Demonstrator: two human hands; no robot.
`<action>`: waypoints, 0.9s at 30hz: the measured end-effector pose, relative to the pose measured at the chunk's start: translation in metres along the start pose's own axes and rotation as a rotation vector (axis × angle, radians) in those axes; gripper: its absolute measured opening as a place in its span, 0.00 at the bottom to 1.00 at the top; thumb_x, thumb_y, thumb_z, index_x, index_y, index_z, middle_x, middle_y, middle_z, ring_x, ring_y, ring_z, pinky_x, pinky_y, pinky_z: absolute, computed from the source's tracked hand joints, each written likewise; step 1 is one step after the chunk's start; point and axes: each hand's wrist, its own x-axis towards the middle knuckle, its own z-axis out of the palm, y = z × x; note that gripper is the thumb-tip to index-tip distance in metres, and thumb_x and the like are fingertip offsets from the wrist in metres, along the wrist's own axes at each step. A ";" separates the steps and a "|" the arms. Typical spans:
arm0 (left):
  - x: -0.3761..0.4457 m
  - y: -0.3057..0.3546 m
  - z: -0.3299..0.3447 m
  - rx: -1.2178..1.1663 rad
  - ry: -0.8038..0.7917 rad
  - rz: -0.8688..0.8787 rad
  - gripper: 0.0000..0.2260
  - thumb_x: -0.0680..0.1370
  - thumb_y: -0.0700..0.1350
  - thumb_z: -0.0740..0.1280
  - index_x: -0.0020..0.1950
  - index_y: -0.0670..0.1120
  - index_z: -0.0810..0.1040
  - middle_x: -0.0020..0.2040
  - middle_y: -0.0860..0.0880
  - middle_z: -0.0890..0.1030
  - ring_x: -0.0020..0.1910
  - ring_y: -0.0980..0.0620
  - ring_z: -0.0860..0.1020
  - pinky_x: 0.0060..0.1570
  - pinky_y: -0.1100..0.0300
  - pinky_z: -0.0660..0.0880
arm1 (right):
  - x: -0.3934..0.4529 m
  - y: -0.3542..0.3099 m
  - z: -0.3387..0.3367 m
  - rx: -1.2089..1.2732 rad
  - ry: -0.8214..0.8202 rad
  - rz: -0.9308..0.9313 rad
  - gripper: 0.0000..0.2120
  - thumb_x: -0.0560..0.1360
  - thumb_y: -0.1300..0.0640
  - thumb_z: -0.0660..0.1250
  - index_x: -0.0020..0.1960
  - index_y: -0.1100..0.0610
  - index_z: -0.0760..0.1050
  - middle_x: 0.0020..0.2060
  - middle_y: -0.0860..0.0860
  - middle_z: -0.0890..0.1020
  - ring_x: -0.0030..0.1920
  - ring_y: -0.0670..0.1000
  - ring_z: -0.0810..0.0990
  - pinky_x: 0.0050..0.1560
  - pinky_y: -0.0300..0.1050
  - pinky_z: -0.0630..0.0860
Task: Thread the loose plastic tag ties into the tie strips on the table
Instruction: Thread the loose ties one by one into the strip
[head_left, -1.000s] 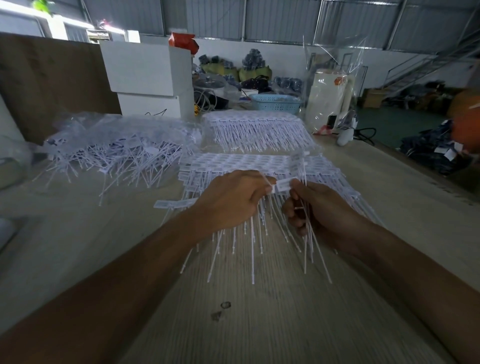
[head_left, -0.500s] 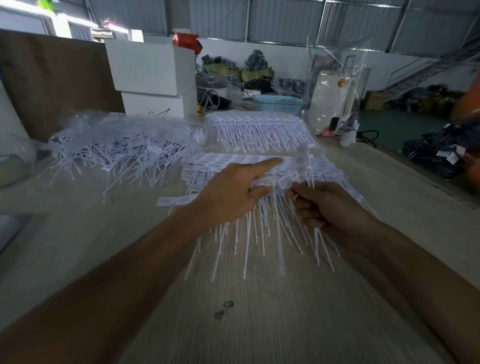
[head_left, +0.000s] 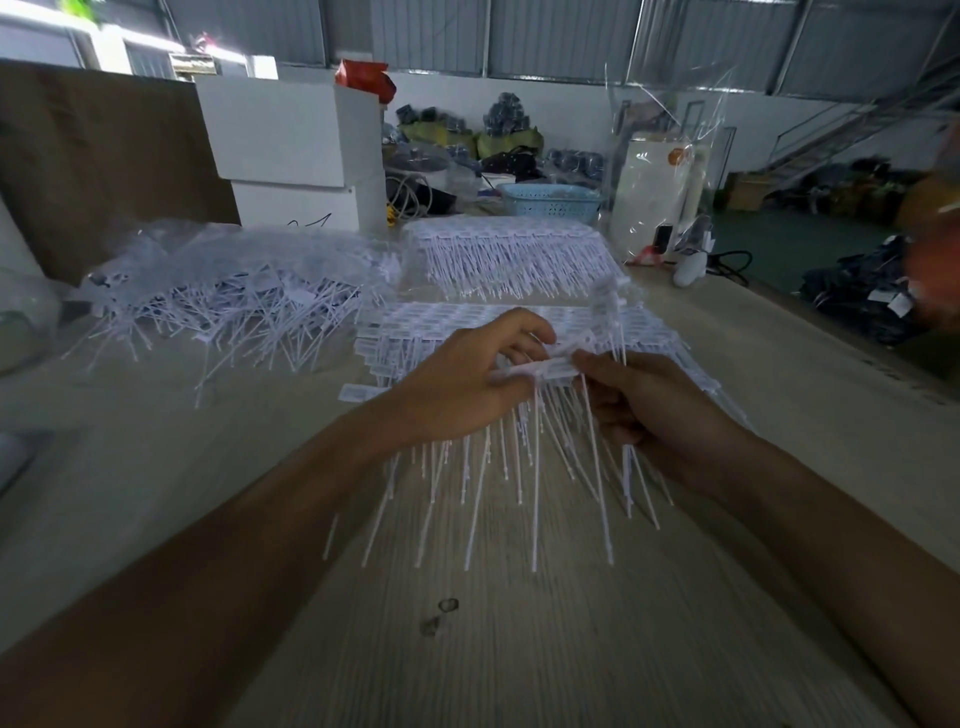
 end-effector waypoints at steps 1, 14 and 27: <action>0.000 -0.003 -0.003 0.020 -0.004 -0.001 0.16 0.78 0.39 0.68 0.64 0.51 0.73 0.57 0.53 0.81 0.55 0.61 0.77 0.49 0.71 0.71 | 0.000 0.000 0.000 0.024 0.012 -0.001 0.15 0.80 0.53 0.68 0.35 0.53 0.70 0.28 0.47 0.61 0.25 0.44 0.58 0.23 0.36 0.57; -0.003 0.001 0.006 0.432 0.185 0.118 0.09 0.79 0.45 0.68 0.59 0.48 0.80 0.50 0.51 0.82 0.50 0.50 0.78 0.45 0.57 0.68 | -0.004 0.000 0.002 -0.101 0.018 -0.067 0.13 0.79 0.51 0.68 0.44 0.61 0.77 0.24 0.45 0.64 0.24 0.44 0.61 0.24 0.37 0.59; 0.003 0.003 -0.005 -0.020 0.049 0.011 0.06 0.78 0.41 0.71 0.53 0.43 0.84 0.41 0.53 0.85 0.38 0.61 0.83 0.44 0.63 0.79 | -0.004 0.003 -0.002 -0.263 0.013 -0.267 0.14 0.79 0.54 0.68 0.45 0.66 0.76 0.25 0.50 0.65 0.25 0.47 0.62 0.25 0.41 0.60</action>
